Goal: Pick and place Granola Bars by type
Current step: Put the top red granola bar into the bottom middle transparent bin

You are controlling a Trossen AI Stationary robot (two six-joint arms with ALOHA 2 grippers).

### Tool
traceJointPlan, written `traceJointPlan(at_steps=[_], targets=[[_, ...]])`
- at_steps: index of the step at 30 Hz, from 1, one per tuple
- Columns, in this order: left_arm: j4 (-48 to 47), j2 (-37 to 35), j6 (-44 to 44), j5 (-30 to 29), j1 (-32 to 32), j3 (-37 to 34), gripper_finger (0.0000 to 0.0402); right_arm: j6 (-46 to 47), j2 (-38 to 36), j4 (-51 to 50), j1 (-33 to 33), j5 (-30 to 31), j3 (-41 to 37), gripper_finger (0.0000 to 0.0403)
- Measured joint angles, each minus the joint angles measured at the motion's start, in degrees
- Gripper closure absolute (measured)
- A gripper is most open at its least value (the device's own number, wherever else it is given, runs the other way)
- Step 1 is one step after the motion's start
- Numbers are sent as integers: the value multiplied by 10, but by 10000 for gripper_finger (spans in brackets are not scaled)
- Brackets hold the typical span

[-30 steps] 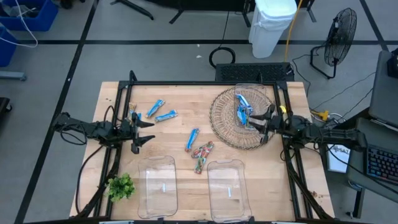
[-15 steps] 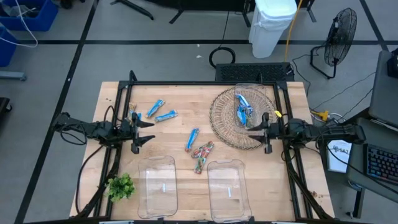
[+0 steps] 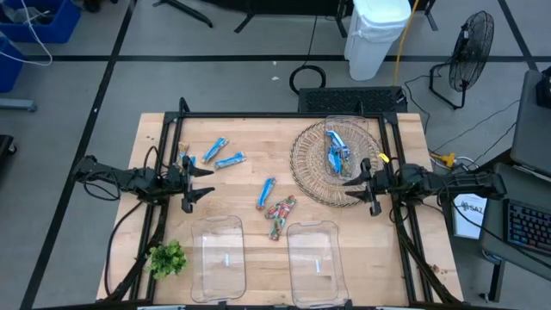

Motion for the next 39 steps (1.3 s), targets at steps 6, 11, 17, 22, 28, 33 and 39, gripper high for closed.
traceJointPlan(at_steps=[6, 11, 17, 22, 28, 33, 39], targets=[[0, 0, 0, 0, 0, 0, 135, 0, 0, 0, 0, 0, 0, 289], [0, 0, 0, 0, 0, 0, 135, 0, 0, 0, 0, 0, -1, 289], [38, 0, 0, 0, 0, 0, 135, 0, 0, 0, 0, 1, -1, 289], [114, 0, -2, 0, 0, 0, 135, 0, 0, 0, 0, 1, -1, 289], [156, 0, -17, -5, 0, 0, 135, 0, 0, 0, 0, 1, -1, 289], [145, 0, 3, -34, 0, 0, 135, 0, 0, 0, 0, 1, -1, 289], [128, 0, -1, 9, 0, 0, 135, 0, 0, 0, 0, 1, -1, 289]])
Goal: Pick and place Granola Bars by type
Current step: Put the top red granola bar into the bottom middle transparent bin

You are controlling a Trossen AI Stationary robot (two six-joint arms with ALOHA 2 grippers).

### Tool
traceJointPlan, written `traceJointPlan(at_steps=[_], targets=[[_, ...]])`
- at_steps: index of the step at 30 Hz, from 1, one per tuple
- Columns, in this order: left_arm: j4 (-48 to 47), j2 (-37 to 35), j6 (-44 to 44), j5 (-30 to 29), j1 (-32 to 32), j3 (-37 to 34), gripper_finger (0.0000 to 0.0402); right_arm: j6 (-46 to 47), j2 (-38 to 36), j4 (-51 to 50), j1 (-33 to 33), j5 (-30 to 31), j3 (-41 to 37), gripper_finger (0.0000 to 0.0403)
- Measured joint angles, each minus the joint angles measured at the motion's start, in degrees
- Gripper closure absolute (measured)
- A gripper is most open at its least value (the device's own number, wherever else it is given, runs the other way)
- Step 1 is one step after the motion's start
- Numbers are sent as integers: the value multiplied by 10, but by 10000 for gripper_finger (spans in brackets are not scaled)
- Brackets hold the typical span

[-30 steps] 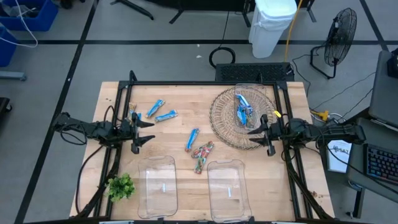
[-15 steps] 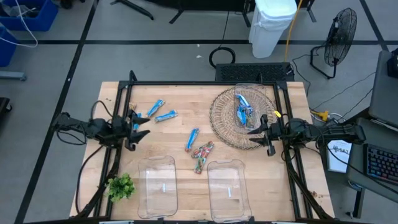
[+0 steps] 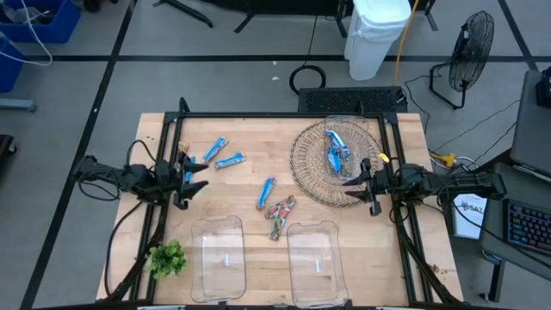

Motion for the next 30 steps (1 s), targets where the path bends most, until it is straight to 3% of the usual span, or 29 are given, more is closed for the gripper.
traceJointPlan(at_steps=[2, 6, 10, 15, 21, 30], targets=[[6, 0, 4, 0, 0, 0, 135, 0, 0, 0, 0, 0, 0, 289], [2, 0, 16, -71, 0, 0, 135, 0, 0, 0, 0, 0, 0, 289], [-3, 16, 22, -75, 7, 1, 135, 0, 0, 0, 0, 0, 0, 289], [-47, 93, -86, -74, 40, 50, 135, 0, 0, 0, 0, 0, 0, 289], [-187, 313, -263, -56, 89, 201, 135, 0, 0, 0, 0, 0, 0, 289], [-416, 695, -305, 80, 158, 506, 135, 0, 0, 0, 0, 0, 0, 289]])
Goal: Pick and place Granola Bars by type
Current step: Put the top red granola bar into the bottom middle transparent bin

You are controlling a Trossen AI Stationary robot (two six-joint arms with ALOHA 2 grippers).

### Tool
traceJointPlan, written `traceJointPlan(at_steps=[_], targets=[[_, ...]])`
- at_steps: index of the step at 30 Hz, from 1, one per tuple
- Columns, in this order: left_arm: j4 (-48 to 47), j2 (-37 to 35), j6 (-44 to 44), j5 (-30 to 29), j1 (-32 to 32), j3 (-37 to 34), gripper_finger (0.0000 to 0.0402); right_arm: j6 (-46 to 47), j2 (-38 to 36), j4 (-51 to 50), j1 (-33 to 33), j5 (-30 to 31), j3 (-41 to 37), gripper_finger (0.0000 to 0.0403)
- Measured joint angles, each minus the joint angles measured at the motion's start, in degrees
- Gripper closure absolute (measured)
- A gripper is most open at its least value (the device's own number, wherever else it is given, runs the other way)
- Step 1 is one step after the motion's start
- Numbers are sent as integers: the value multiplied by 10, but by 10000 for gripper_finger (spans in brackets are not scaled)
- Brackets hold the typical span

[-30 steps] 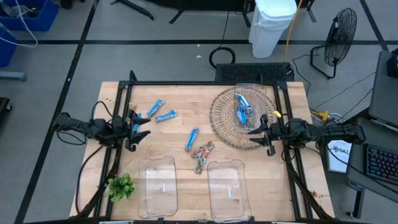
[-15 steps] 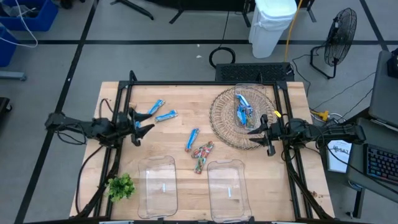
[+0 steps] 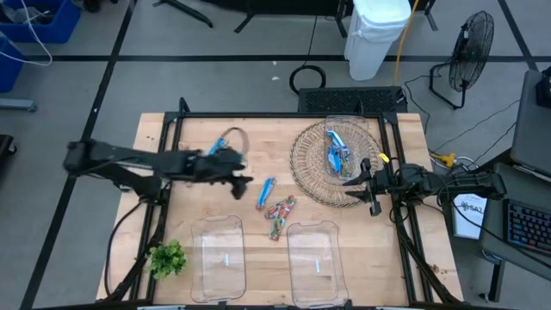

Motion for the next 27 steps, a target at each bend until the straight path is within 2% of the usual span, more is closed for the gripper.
traceJointPlan(at_steps=[5, 10, 15, 27], targets=[[-124, 147, -48, 75, 19, 139, 135, 0, 0, 0, 0, 0, 0, 289], [-194, 246, -71, 111, 13, 210, 135, 0, 0, 0, 0, 0, 0, 289], [-188, 298, -88, 135, 12, 226, 135, 0, 0, 0, 0, 0, 0, 289], [-184, 384, -103, 127, 12, 226, 135, 0, 0, 0, 0, 0, 0, 289]])
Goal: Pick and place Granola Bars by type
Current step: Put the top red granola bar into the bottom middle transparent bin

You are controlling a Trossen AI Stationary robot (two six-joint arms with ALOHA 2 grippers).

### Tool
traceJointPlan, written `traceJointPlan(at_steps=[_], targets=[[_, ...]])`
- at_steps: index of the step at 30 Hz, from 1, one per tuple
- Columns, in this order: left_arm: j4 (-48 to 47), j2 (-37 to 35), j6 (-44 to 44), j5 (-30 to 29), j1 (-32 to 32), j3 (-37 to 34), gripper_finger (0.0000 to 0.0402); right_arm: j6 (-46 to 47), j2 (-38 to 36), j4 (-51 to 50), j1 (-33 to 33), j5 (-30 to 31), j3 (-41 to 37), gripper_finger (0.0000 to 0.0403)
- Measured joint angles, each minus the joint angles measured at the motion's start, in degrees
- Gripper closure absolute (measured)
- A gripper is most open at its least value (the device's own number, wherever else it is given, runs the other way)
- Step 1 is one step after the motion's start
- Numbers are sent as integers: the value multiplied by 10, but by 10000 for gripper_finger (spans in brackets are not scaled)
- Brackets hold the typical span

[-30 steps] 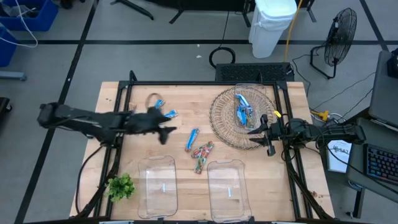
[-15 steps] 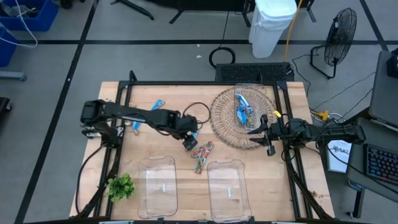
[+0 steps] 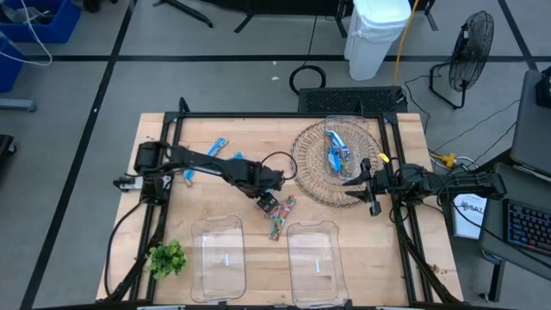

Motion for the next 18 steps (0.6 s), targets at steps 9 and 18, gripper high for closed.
traceJointPlan(at_steps=[9, 18], targets=[[14, 3, -23, 10, -3, -1, 154, 0, 0, 0, 0, 0, 0, 289], [13, 3, -23, 24, -4, -2, 329, 0, 0, 0, 0, 0, 0, 289]])
